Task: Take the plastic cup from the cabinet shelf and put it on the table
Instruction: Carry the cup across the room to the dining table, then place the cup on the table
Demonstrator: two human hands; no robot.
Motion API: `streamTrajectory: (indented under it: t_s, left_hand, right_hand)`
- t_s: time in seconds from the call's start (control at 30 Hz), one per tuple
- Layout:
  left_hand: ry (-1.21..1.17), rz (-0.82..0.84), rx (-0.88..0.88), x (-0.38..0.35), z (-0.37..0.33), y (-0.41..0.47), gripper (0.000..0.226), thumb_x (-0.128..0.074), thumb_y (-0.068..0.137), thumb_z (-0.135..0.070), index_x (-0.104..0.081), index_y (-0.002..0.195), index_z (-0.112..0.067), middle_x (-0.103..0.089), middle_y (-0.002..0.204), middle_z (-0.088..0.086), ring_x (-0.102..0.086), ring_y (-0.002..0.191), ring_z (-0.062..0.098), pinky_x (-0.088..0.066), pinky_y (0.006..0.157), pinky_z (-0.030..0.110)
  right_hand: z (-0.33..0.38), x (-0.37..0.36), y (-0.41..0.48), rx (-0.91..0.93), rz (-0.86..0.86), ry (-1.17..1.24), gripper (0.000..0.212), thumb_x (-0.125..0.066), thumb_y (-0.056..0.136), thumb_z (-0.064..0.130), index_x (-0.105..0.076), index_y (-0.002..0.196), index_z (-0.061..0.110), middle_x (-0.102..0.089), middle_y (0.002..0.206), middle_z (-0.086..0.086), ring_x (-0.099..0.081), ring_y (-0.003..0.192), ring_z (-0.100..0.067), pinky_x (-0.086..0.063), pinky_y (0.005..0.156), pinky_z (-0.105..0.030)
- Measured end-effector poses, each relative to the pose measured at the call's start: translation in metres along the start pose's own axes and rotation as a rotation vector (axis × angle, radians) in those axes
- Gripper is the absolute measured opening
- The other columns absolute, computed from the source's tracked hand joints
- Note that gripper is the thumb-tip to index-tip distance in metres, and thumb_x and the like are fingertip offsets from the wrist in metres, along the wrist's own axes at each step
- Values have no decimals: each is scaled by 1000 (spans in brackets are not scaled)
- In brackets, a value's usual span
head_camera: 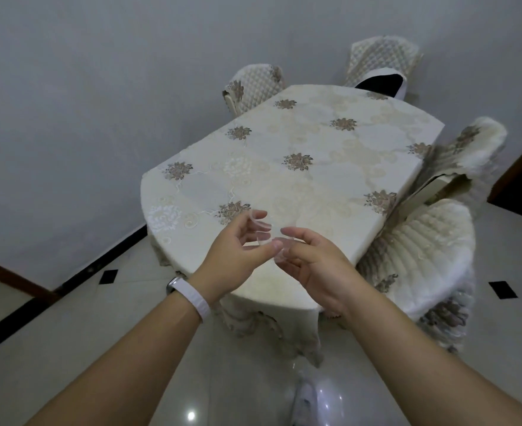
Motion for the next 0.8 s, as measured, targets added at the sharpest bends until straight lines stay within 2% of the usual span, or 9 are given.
streamTrajectory:
  t_s: [0.2, 0.33, 0.5, 0.63, 0.73, 0.8]
  left_hand:
    - [20, 21, -3, -24, 5, 56, 47, -76, 70, -24, -55, 110, -33, -63, 110, 3, -63, 107, 18, -56, 84, 30]
    - [30, 46, 10, -33, 13, 86, 48, -78, 69, -27, -55, 110, -35, -64, 112, 3, -64, 108, 18, -56, 86, 34]
    - [22, 92, 15, -45, 30, 122, 47, -78, 73, -19, -55, 110, -36, -63, 113, 1, -63, 108, 11, -55, 84, 29]
    - [25, 135, 33, -50, 52, 149, 49, -77, 78, -11, -53, 118, -26, -62, 118, 7, -62, 109, 11, -54, 88, 29]
    - [14, 177, 42, -54, 70, 167, 51, -77, 76, -15, -52, 119, -28, -61, 119, 5, -61, 110, 8, -53, 87, 25]
    - [17, 227, 50, -58, 84, 178, 52, -76, 74, -19, -51, 118, -32, -61, 119, 0, -60, 112, 5, -51, 87, 25]
  right_hand:
    - [26, 29, 54, -17, 11, -20, 35, -62, 84, -8, -58, 117, 5, -62, 114, -21, -65, 78, -20, -53, 77, -29]
    - [36, 47, 78, -20, -25, -72, 36, -61, 83, -10, -59, 115, 7, -61, 118, -19, -65, 82, -21, -53, 80, -29]
    - [41, 66, 112, -12, -75, -141, 37, -60, 82, -11, -57, 115, 6, -58, 121, -17, -62, 88, -23, -54, 88, -32]
    - [39, 78, 139, -15, -131, -205, 39, -59, 82, -10, -57, 118, 5, -57, 121, -17, -61, 93, -24, -53, 94, -36]
    - [34, 90, 156, -7, -179, -269, 38, -61, 80, -6, -58, 114, 11, -59, 125, -18, -63, 97, -24, -53, 97, -41]
    - [32, 99, 166, 16, -224, -443, 39, -63, 80, 1, -58, 114, 19, -62, 122, -10, -63, 101, -20, -53, 97, -40]
Point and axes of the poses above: each hand's wrist, its own y-axis towards the middle knuckle, its own x-axis out of the back of the hand, z = x × y, the point moved 10 cm from there along y, towards the middle knuckle
